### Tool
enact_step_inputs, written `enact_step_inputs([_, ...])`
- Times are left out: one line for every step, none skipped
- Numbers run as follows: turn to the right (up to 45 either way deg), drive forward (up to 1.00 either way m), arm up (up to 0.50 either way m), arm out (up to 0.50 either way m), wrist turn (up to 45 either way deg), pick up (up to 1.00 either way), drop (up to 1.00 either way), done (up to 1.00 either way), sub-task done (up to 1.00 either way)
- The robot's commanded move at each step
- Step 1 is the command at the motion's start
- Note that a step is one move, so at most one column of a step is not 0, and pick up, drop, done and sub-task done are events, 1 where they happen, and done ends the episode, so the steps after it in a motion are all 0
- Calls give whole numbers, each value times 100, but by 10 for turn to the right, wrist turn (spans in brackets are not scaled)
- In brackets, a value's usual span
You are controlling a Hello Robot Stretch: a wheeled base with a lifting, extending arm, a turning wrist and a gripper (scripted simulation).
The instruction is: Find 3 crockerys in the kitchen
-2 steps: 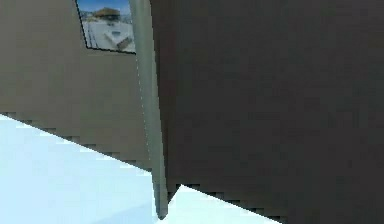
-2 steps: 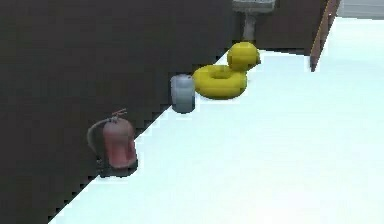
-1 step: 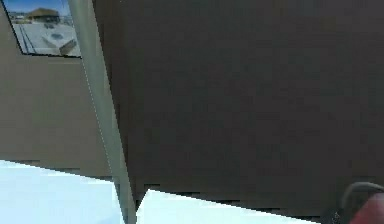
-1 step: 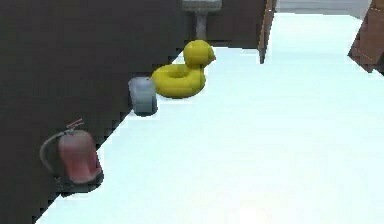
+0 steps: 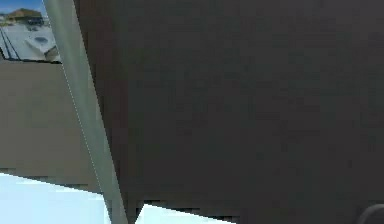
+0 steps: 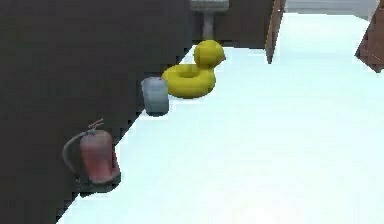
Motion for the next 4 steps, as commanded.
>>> enact_step_inputs([-450,0,0,0,0,0,0,0,0])
enact_step_inputs([-120,0,0,0,0,0,0,0,0])
enact_step_inputs([0,45,0,0,0,0,0,0,0])
enact_step_inputs([-180,0,0,0,0,0,0,0,0])
